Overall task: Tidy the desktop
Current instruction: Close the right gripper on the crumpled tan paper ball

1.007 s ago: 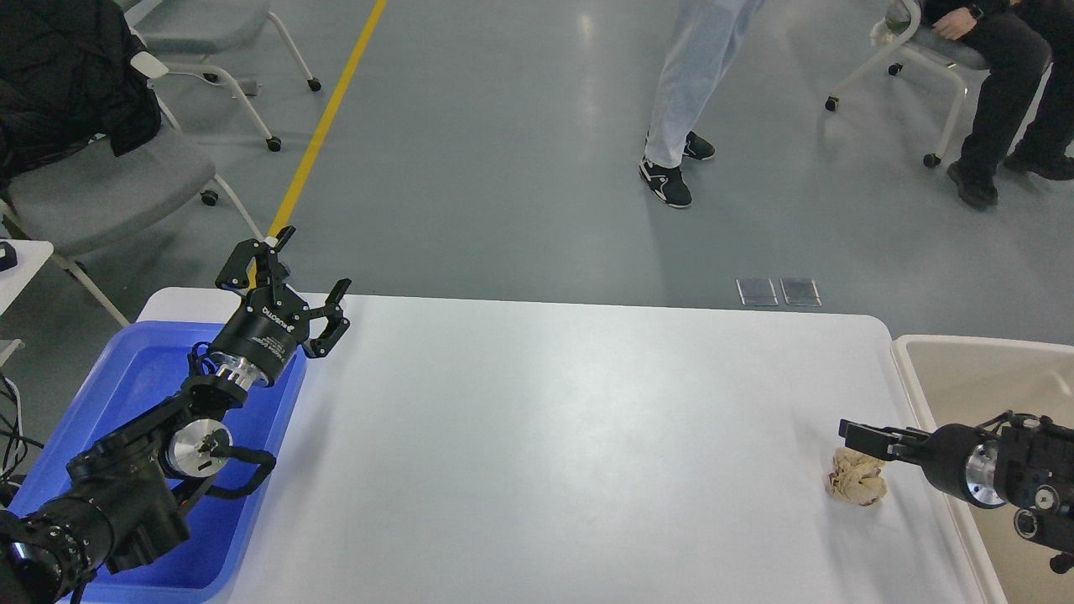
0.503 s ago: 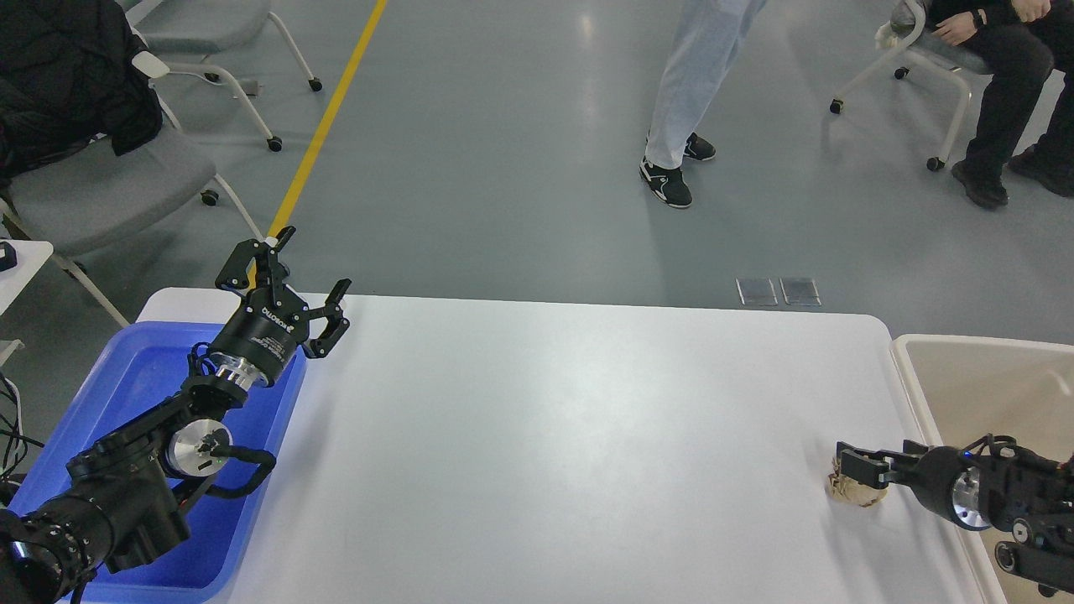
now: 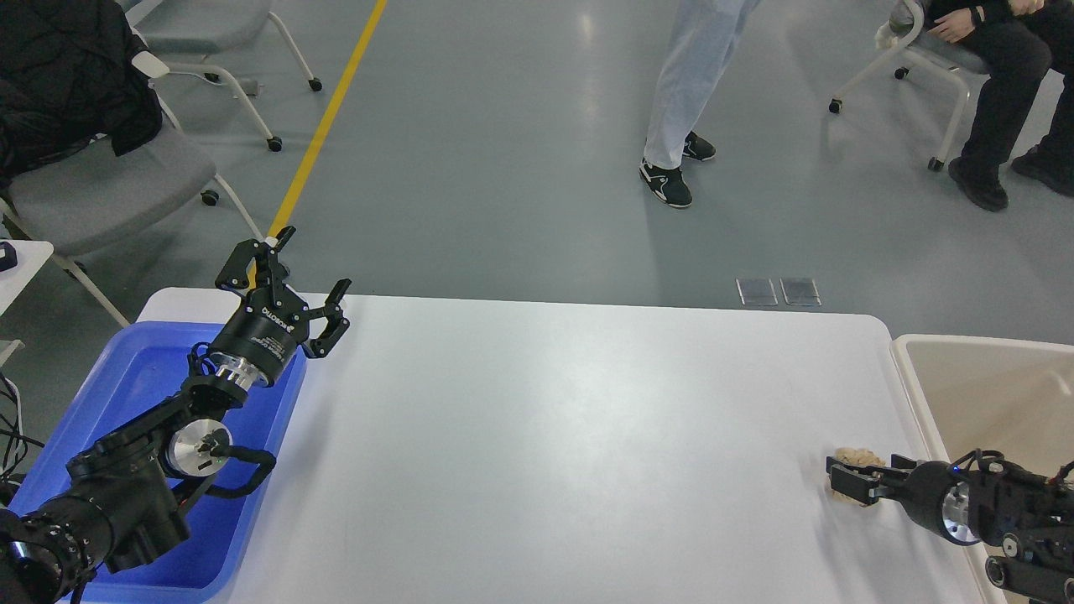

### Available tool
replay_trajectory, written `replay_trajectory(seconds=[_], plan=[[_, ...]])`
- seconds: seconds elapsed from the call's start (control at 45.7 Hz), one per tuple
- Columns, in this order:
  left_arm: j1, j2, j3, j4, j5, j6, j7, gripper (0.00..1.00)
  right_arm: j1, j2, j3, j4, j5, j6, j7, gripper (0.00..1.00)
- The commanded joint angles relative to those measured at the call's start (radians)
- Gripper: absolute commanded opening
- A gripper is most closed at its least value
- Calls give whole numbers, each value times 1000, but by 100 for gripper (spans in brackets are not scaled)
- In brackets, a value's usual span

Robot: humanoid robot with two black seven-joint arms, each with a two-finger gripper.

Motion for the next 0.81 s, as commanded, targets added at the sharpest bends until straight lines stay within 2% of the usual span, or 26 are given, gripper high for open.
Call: replay_trajectory(seconds=[0.0, 0.153, 0.263, 0.328, 0.438, 0.46, 0.503, 0.525, 0.7, 0.788], plan=[[0, 0, 0, 0, 0, 0, 0, 100, -14, 6, 0, -2, 38, -2, 26, 99], [0, 0, 0, 0, 0, 0, 0, 100, -20, 14, 0, -2, 58, 0, 47, 93], [0, 0, 0, 0, 0, 0, 0, 100, -31, 20, 0, -10, 60, 0, 63, 78], [0, 0, 0, 0, 0, 0, 0, 100, -35, 32, 0, -18, 60, 1, 66, 62], [0, 0, 0, 0, 0, 0, 0, 100, -46, 45, -2, -44, 60, 6, 66, 41], [0, 0, 0, 0, 0, 0, 0, 100, -49, 45, -2, -50, 61, 4, 66, 33], [0, 0, 0, 0, 0, 0, 0, 100, -51, 45, -2, -56, 66, 4, 66, 6], [0, 0, 0, 0, 0, 0, 0, 100, -51, 46, -2, -59, 68, 4, 66, 0], [0, 0, 0, 0, 0, 0, 0, 100, -46, 40, 3, -59, 107, -3, 67, 0], [0, 0, 0, 0, 0, 0, 0, 100, -43, 19, 24, -48, 133, -3, 98, 0]])
